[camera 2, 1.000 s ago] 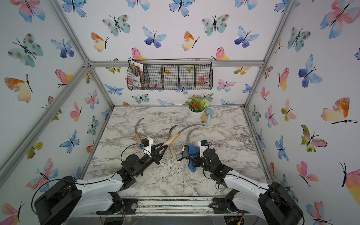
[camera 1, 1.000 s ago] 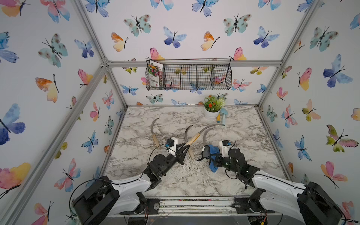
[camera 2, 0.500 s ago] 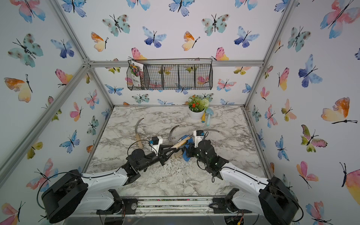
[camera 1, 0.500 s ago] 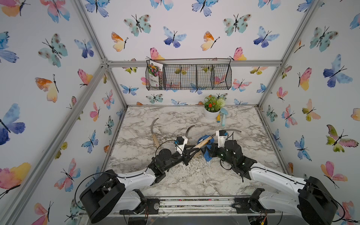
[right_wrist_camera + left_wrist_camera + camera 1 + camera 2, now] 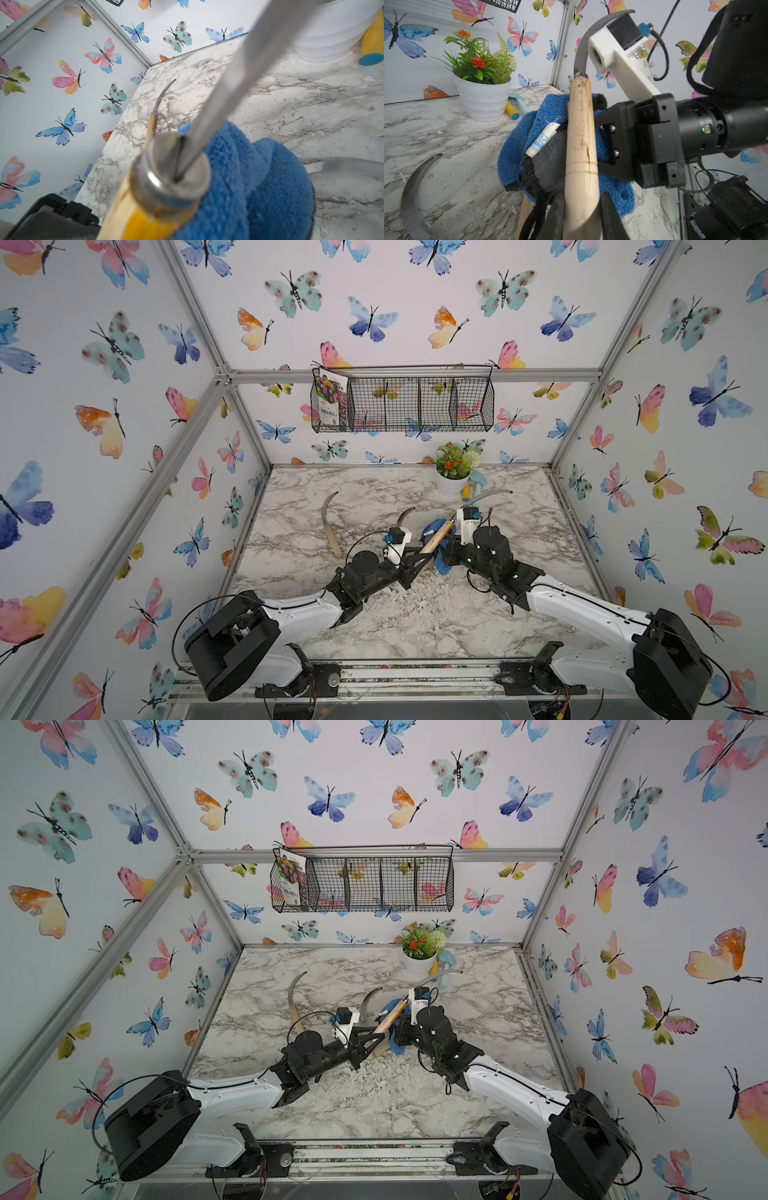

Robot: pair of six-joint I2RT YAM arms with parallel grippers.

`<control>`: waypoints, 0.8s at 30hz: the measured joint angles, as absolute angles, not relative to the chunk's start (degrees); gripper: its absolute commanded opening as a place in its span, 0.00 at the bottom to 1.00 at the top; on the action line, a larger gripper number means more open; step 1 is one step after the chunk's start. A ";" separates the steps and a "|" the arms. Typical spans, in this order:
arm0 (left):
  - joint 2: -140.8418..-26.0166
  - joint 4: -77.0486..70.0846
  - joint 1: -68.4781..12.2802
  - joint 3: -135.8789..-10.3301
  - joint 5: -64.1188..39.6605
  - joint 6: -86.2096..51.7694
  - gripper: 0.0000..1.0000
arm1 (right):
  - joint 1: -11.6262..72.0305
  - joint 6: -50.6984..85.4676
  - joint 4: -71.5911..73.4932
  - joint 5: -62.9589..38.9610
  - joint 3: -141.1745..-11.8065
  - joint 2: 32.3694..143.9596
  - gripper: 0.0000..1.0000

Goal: Wipe small sickles with rags
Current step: Adjust the small sickle.

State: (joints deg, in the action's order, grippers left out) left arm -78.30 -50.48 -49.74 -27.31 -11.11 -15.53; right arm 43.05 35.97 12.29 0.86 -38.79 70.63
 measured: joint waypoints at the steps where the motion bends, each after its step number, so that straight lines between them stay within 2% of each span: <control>1: -78.61 -50.17 -49.74 -27.49 -10.96 -15.55 0.00 | 43.07 35.88 12.03 0.93 -39.11 71.07 0.02; 10: -82.39 -48.45 -49.93 -29.65 -11.35 -15.90 0.00 | 45.30 33.98 11.51 1.87 -42.68 74.41 0.02; 24: -82.00 -45.93 -50.02 -29.98 -11.55 -15.79 0.00 | 46.61 32.29 10.59 4.54 -42.83 74.74 0.02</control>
